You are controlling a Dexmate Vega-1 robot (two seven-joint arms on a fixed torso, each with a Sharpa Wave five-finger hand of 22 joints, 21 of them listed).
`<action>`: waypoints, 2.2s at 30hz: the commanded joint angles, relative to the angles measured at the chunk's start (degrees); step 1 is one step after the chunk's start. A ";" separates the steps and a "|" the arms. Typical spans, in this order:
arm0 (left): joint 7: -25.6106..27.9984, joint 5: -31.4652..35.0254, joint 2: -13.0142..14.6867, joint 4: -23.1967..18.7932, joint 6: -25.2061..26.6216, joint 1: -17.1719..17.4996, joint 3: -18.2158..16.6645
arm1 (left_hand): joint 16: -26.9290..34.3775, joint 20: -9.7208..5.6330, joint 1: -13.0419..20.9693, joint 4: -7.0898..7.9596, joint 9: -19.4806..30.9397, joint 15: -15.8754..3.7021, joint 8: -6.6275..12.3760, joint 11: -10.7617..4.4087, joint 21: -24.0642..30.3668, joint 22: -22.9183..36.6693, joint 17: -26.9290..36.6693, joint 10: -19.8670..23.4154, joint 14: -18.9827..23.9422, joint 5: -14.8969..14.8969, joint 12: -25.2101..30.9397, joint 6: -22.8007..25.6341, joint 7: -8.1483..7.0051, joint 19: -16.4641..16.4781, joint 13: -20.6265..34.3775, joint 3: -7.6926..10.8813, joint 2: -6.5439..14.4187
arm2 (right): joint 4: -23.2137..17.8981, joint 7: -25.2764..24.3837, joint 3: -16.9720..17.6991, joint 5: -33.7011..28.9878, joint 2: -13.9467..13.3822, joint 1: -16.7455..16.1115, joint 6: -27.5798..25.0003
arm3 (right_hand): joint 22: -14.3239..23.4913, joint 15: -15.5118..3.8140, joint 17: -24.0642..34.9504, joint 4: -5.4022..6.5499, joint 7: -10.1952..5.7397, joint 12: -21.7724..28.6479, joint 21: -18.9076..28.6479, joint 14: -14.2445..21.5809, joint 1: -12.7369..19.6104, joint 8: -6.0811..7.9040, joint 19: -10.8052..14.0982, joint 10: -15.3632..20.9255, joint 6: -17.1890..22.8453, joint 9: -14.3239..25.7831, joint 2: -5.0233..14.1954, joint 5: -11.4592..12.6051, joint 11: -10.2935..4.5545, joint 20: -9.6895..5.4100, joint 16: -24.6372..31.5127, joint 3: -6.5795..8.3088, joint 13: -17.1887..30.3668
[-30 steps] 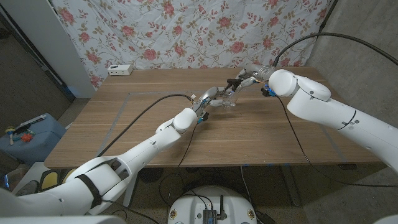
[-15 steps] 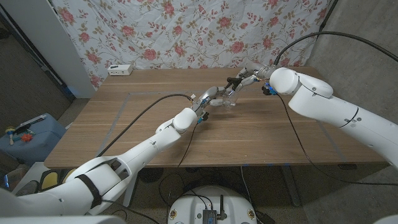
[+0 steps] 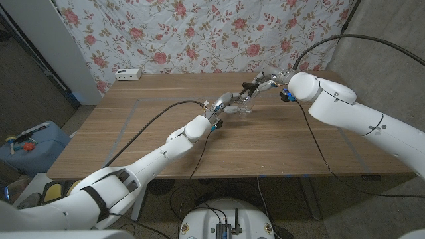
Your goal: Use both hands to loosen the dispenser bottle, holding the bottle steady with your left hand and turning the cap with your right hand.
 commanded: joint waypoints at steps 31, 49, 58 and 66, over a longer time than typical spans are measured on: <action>0.30 0.01 -0.14 0.20 -0.70 0.15 -0.08 | 0.02 -3.68 -6.81 4.37 0.32 -3.79 0.27 -2.54 0.13 0.13 0.07 2.88 0.60 0.34 0.30 6.59 -0.45 0.62 0.23 4.79 7.79 | -0.07 -2.17 -0.45 0.52 -0.30 -0.96 -0.13 | -0.01 -9.00 0.05 0.22 1.08 -1.24 -0.32 0.10 1.53 -0.87 0.64 0.20 1.15 0.37 1.84 0.16 -0.62 -1.32 -0.56 -1.11 -0.01; 0.89 0.23 -0.24 0.31 -1.23 0.27 -0.22 | 0.00 -3.66 -6.78 4.36 0.33 -3.82 0.16 -2.56 0.11 0.13 0.08 2.87 0.53 0.34 0.29 6.44 -0.38 0.60 0.28 4.83 7.83 | -0.42 -0.18 -1.67 0.15 -0.50 0.41 -0.17 | 0.02 -8.31 -0.93 0.72 0.62 -5.41 -0.62 -2.70 -0.98 -4.98 -1.05 -7.24 -5.89 -0.12 -0.68 0.65 -0.28 -0.11 -2.96 -1.67 0.10; 1.23 0.30 -0.22 0.35 -1.34 0.41 -0.34 | 0.03 -3.65 -6.76 4.35 0.34 -3.88 0.16 -2.50 0.10 0.12 0.09 2.94 0.57 0.34 0.29 6.47 -0.39 0.59 0.27 4.84 7.86 | -0.03 1.84 -2.46 0.21 -0.49 1.53 -0.22 | 0.04 -7.64 -0.99 0.90 0.98 -7.46 -0.64 -5.25 -2.69 -7.46 -2.30 -11.44 -10.30 -0.05 -2.09 1.38 0.02 0.60 -3.50 -1.18 0.63; 1.34 0.31 -0.56 1.22 -1.96 0.11 -0.31 | 0.03 -3.65 -6.75 4.33 0.35 -3.83 0.14 -2.46 0.12 0.11 0.05 2.97 0.66 0.35 0.26 6.46 -0.38 0.66 0.22 4.85 7.81 | 0.23 3.04 -2.90 0.28 -0.46 2.22 -0.52 | 0.07 -6.02 -0.58 1.24 0.91 -8.87 -0.69 -8.66 -3.92 -8.57 -3.55 -15.96 -13.42 0.20 -2.36 1.43 0.86 1.19 -3.44 -1.95 1.07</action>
